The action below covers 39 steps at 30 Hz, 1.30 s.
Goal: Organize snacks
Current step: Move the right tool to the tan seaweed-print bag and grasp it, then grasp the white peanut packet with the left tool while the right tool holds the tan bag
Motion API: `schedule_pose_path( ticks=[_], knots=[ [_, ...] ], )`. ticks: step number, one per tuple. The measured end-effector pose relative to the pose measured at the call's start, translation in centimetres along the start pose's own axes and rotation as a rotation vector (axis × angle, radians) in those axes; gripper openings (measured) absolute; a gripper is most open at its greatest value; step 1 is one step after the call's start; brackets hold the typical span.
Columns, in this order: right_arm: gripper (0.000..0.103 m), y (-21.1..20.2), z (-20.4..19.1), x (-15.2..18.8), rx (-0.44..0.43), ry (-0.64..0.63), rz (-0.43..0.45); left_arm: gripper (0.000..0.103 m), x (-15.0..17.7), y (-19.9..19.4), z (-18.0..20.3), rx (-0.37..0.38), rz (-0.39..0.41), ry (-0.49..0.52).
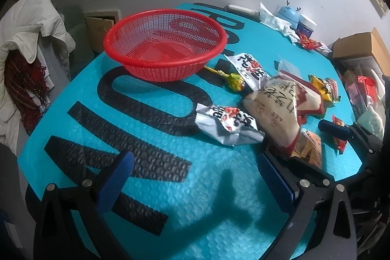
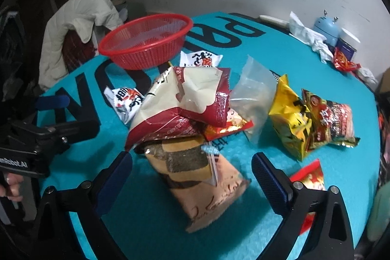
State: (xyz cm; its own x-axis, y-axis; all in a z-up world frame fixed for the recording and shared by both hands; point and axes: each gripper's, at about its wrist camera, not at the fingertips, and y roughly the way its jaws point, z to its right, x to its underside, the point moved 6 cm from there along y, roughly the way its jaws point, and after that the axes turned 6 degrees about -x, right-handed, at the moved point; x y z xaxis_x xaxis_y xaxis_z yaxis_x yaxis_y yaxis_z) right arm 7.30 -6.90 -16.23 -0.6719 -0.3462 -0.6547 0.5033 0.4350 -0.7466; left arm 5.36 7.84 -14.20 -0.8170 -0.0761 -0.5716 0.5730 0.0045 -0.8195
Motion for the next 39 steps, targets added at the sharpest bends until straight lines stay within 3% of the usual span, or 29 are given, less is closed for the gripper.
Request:
schedule_pose_path(
  ticks=[5,9,12,21,32,35,36,37,39],
  knots=[
    [0.085,0.9,-0.1,0.4,-0.015,-0.001,-0.040,0.103,-0.9,0.4,0.1,0.029,0.001,0.004],
    [0.064,1.4,-0.1,1.0,-0.011,-0.004,-0.076,0.103,-1.8,0.6,0.8,0.038,0.014,0.033],
    [0.057,1.0,0.0,1.3,-0.028,0.023,-0.075,0.103,-2.5,0.9,1.4,0.053,0.018,0.051],
    [0.054,-0.1,0.9,2.0,-0.026,0.103,-0.069,0.103,-3.7,2.5,3.3,0.112,0.001,0.111],
    [0.055,-0.2,1.0,2.2,-0.008,0.108,-0.073,0.102,-3.1,5.7,4.0,0.112,-0.068,0.177],
    [0.055,-0.2,0.9,2.2,0.002,0.103,-0.076,0.089,-3.0,5.8,4.0,0.119,-0.052,0.180],
    [0.055,-0.2,0.9,2.2,0.005,0.102,-0.076,0.075,-2.9,5.6,4.0,0.116,-0.039,0.185],
    [0.055,-0.2,0.9,2.2,0.007,0.102,-0.076,0.069,-2.9,5.5,4.0,0.112,-0.025,0.195],
    [0.055,-0.3,0.8,2.3,0.012,0.102,-0.076,0.064,-2.9,5.2,4.0,0.117,-0.006,0.199]
  ],
)
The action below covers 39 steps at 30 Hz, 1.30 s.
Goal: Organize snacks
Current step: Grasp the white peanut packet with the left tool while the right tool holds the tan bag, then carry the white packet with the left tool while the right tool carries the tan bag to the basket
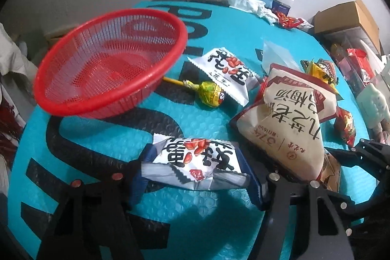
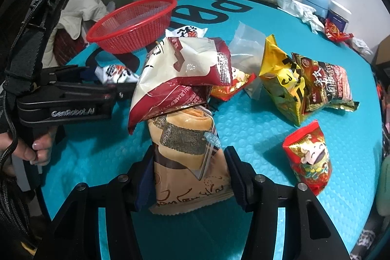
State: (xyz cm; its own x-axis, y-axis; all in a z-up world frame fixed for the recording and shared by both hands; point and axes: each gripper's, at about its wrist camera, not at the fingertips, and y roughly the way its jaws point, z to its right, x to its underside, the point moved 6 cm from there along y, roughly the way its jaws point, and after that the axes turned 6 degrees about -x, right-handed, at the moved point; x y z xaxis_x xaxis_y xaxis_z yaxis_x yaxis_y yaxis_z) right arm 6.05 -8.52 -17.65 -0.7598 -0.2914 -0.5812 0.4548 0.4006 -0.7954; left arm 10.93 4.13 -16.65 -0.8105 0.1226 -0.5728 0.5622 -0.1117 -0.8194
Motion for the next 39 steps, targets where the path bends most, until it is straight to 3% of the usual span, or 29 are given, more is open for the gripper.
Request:
schedule_pose_path(
  ticks=[25,39],
  knots=[
    [0.052,-4.6,-2.8,4.1,-0.021,0.001,0.064,0.061,6.2,-6.1,1.3,0.057,-0.007,-0.058],
    [0.052,-8.0,-5.3,4.2,-0.046,-0.039,0.151,0.061,6.5,-11.8,1.5,0.060,0.111,-0.064]
  ],
)
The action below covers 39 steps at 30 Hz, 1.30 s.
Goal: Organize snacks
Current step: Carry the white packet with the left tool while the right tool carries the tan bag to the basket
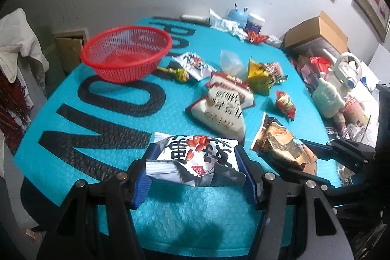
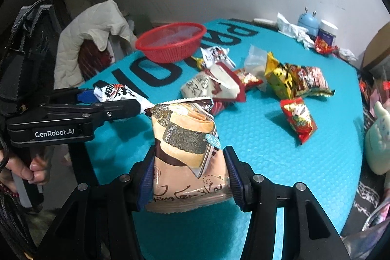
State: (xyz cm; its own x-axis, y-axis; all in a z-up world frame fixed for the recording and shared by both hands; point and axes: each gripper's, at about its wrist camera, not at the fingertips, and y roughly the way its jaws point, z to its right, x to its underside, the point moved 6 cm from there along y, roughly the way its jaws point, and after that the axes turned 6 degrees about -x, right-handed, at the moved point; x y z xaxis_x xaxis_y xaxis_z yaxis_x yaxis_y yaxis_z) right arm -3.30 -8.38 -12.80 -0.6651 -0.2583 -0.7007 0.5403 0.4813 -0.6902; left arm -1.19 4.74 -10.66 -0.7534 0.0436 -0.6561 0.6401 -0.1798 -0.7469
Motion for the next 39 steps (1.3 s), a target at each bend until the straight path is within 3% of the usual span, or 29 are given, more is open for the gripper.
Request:
schedule_pose_path(
  ticks=[18,39],
  knots=[
    [0.052,-2.9,-2.2,-6.6,-0.022,-0.114,0.123,0.061,-6.0,-5.8,-1.1,-0.009,0.202,-0.017],
    [0.053,0.5,-3.5,-15.8,-0.051,-0.199,0.175,0.061,-13.4,-5.4,-6.2,-0.079,0.296,-0.034]
  ],
)
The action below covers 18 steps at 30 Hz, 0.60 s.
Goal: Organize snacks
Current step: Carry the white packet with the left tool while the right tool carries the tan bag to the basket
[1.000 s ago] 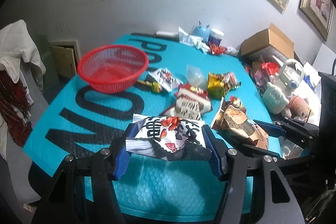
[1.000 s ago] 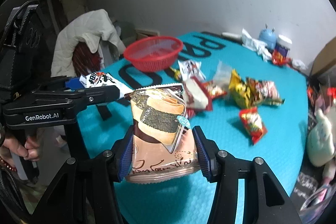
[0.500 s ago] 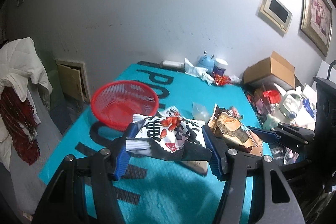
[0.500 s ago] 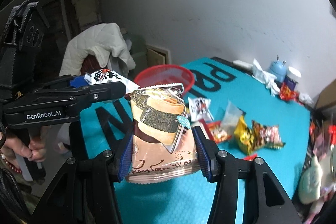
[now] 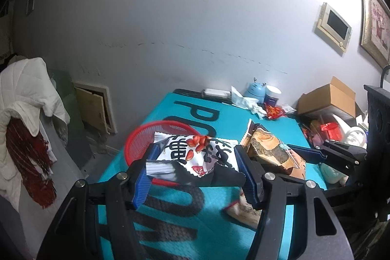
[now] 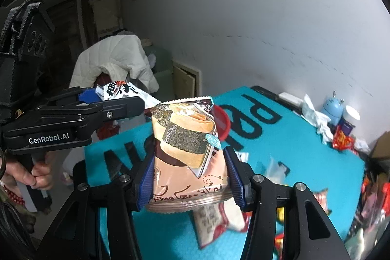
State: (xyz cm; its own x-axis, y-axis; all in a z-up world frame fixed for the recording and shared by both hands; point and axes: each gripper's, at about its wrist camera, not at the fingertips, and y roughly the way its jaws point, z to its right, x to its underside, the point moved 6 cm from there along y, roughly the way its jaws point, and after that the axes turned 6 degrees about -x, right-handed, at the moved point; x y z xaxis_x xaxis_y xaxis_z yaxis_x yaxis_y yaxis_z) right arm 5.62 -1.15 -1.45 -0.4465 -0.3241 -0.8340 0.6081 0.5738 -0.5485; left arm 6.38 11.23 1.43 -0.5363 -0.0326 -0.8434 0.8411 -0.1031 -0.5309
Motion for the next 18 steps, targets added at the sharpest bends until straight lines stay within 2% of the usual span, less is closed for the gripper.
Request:
schedule_pose_path(
  ticks=[18],
  knots=[
    [0.053,7.5,2.3,-4.3,0.040,0.001,-0.044,0.061,-2.8,6.8,-4.5,-0.033,-0.033,-0.009]
  ],
)
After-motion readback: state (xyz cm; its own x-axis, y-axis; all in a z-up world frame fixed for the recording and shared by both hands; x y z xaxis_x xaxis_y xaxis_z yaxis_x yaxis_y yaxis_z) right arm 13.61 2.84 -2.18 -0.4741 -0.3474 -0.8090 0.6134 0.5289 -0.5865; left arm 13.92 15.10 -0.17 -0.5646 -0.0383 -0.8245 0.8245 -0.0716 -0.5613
